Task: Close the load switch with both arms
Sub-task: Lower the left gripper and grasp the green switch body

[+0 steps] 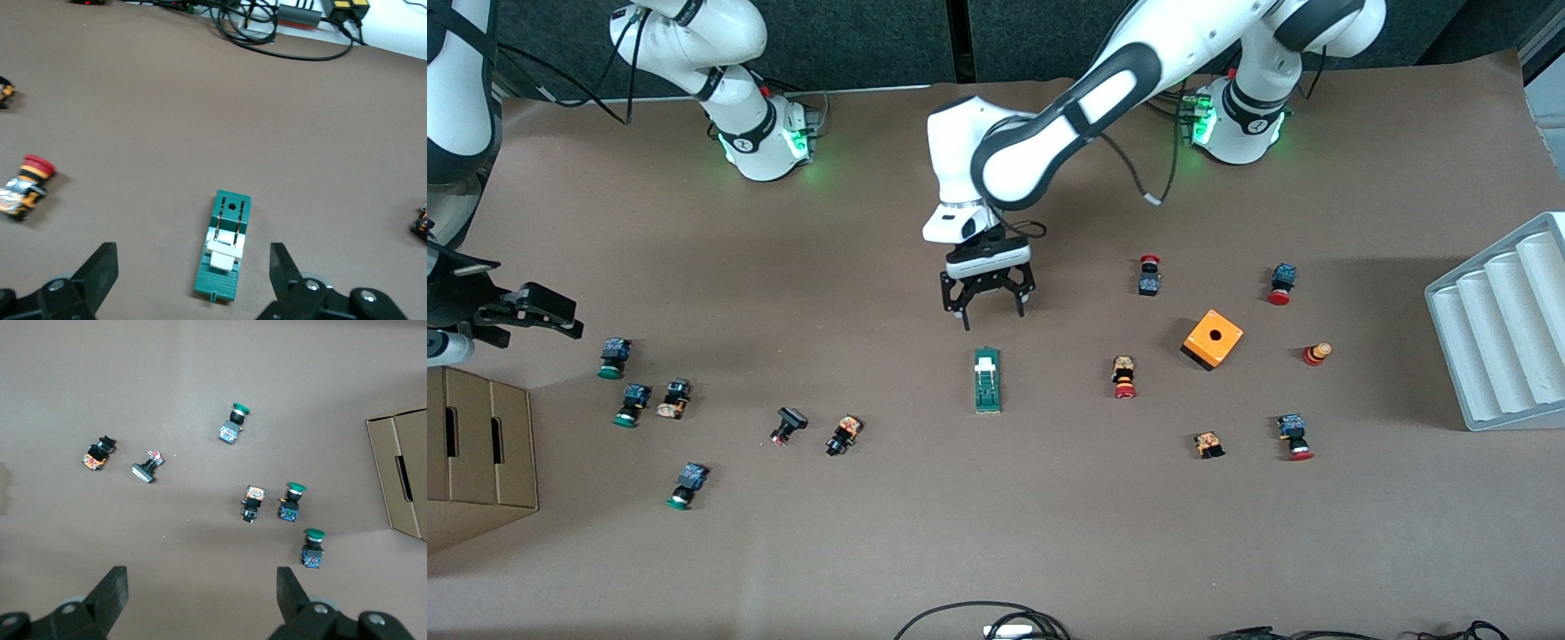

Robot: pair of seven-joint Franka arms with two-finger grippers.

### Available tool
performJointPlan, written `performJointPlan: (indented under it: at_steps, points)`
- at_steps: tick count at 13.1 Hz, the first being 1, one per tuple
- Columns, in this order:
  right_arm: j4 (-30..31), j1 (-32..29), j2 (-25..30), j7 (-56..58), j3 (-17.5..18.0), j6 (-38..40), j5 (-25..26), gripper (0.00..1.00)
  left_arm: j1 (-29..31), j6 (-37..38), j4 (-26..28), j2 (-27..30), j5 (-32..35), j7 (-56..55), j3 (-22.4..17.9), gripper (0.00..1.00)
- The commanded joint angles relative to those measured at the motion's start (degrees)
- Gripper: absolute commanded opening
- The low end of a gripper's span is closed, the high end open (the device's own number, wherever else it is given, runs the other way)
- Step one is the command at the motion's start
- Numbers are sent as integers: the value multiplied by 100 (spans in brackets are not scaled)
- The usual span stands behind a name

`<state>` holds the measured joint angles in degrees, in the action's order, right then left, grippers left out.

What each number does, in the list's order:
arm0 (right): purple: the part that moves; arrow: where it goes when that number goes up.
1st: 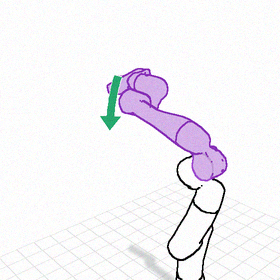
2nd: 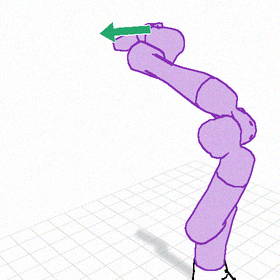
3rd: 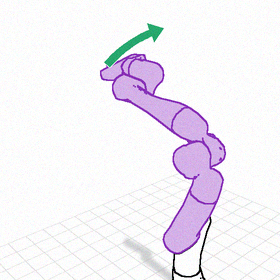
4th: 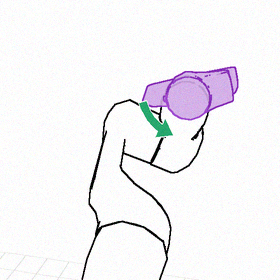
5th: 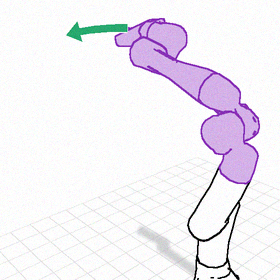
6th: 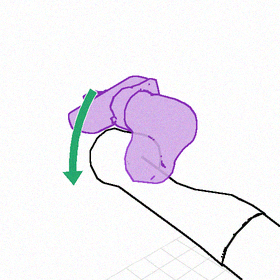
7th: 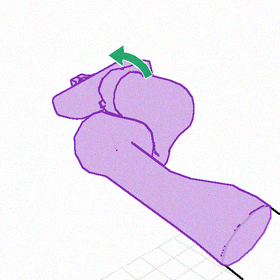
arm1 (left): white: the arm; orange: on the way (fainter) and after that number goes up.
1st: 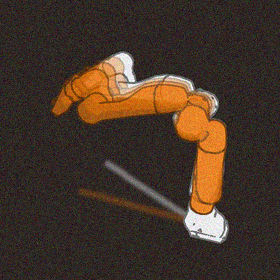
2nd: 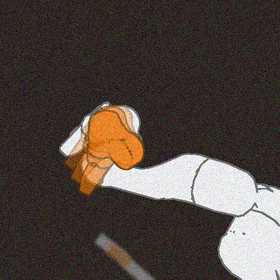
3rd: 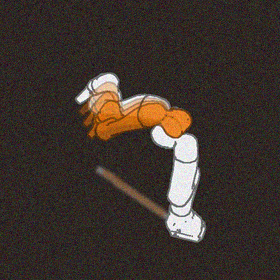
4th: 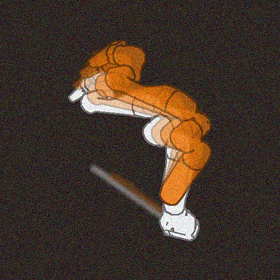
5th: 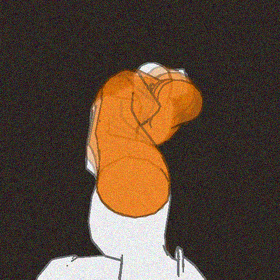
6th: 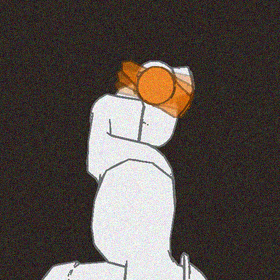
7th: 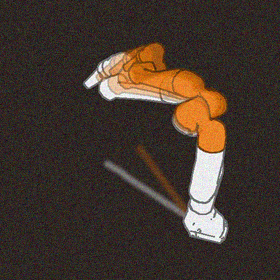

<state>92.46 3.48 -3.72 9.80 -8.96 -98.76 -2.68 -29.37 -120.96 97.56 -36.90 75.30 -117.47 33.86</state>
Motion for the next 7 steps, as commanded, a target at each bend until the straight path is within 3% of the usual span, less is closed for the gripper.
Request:
performJointPlan:
  at_steps: [1,7]
  points:
    - [-44,-6,21,14,-9,-12,-101,100,-94,-7,-106,-422,983,-364,-46,100]
    - [-44,-14,12,22,-9,-3,-101,100,-437,187,-97,-1028,2013,-757,-187,100]
